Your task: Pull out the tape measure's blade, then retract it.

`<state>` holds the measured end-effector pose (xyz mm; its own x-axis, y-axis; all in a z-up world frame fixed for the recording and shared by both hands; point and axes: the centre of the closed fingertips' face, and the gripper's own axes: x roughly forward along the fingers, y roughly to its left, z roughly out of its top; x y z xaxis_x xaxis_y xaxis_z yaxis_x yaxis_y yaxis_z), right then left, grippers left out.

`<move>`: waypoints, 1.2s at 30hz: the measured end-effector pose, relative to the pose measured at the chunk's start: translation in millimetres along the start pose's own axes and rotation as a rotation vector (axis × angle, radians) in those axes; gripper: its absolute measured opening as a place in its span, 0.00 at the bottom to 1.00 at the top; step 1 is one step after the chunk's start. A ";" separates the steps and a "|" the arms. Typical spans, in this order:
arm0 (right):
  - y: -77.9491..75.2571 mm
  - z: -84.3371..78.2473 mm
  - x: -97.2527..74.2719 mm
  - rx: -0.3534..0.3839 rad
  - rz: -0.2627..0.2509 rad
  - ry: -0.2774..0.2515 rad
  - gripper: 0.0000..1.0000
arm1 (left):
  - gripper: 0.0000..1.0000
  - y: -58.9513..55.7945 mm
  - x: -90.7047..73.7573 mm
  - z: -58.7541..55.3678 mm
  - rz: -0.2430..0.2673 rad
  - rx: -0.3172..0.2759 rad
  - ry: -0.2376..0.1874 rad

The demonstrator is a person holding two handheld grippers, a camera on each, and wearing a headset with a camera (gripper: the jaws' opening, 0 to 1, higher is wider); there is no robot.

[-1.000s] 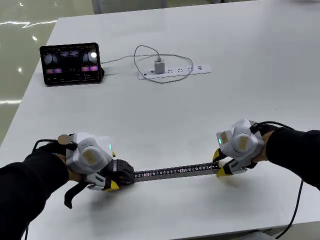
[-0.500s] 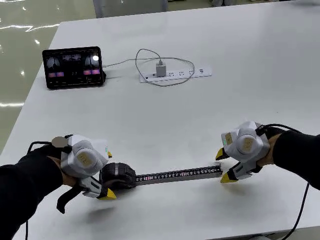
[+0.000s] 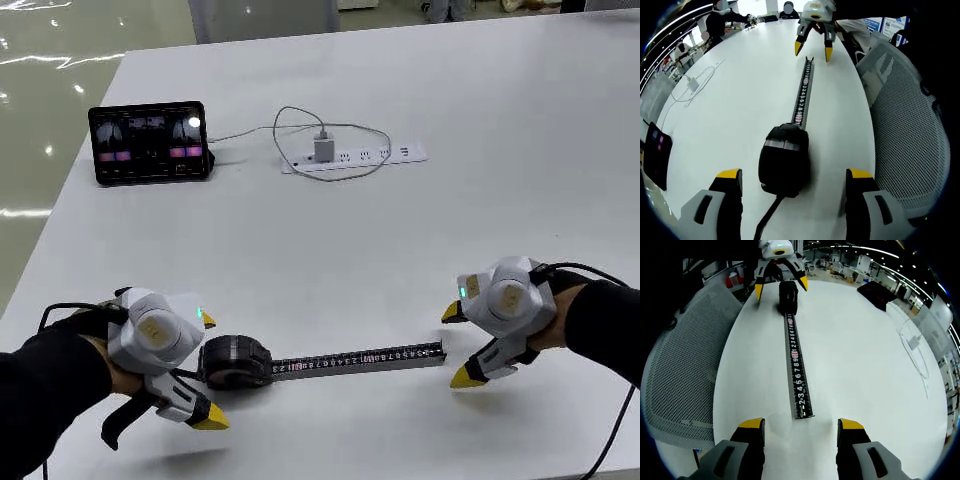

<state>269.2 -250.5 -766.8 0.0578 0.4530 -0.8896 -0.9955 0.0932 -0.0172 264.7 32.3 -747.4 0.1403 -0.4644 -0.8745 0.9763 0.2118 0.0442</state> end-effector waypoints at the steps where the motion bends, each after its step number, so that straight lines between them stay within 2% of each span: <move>1: 1.2 -0.1 -0.2 0.006 0.006 -0.005 0.58 | 0.83 0.2 -0.2 -0.2 0.002 -0.006 -0.002; 6: 7.1 -2.0 -1.3 0.013 0.023 -0.004 0.64 | 0.99 0.3 -0.1 1.5 0.000 -0.055 -0.024; 9: 9.4 -2.1 -1.0 0.019 0.027 -0.008 0.71 | 0.99 0.5 -1.3 4.0 0.001 -0.064 -0.043; 13: 14.6 2.4 0.9 0.078 0.041 -0.032 0.90 | 0.99 1.7 -1.5 5.9 0.015 -0.095 -0.061; 14: 15.1 4.4 1.3 0.090 0.040 -0.043 0.94 | 0.99 3.7 -1.8 6.1 0.027 -0.092 -0.070; 15: 15.3 6.0 1.7 0.098 0.038 -0.053 0.97 | 0.99 7.9 -2.6 9.1 0.053 -0.090 -0.096; 16: 15.4 7.3 2.1 0.107 0.036 -0.061 0.99 | 0.99 8.2 -3.2 9.1 0.059 -0.114 -0.103; 22: 15.2 6.4 3.2 0.135 0.013 -0.073 0.99 | 0.99 7.1 -3.9 6.3 0.069 -0.139 -0.114; 25: 13.1 5.6 -0.6 0.176 -0.009 -0.094 0.99 | 0.99 7.6 -4.8 6.1 0.084 -0.172 -0.140; 29: 8.8 5.2 -6.4 0.232 -0.045 -0.144 0.99 | 0.99 7.4 -6.6 3.4 0.103 -0.231 -0.169; 32: 6.2 3.0 -12.5 0.277 -0.076 -0.177 0.99 | 0.99 7.4 -9.0 2.8 0.119 -0.283 -0.208; 33: 4.0 3.7 -16.0 0.304 -0.101 -0.201 0.99 | 0.99 8.5 -10.7 2.9 0.135 -0.304 -0.229; 36: 2.2 1.5 -23.2 0.341 -0.135 -0.240 0.99 | 0.99 7.7 -12.9 -2.3 0.162 -0.335 -0.240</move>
<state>265.8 -259.5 -745.5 0.2417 0.6065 -0.7575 -0.8984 0.4348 0.0615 270.0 41.9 -736.9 0.3598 -0.5808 -0.7302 0.8370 0.5467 -0.0223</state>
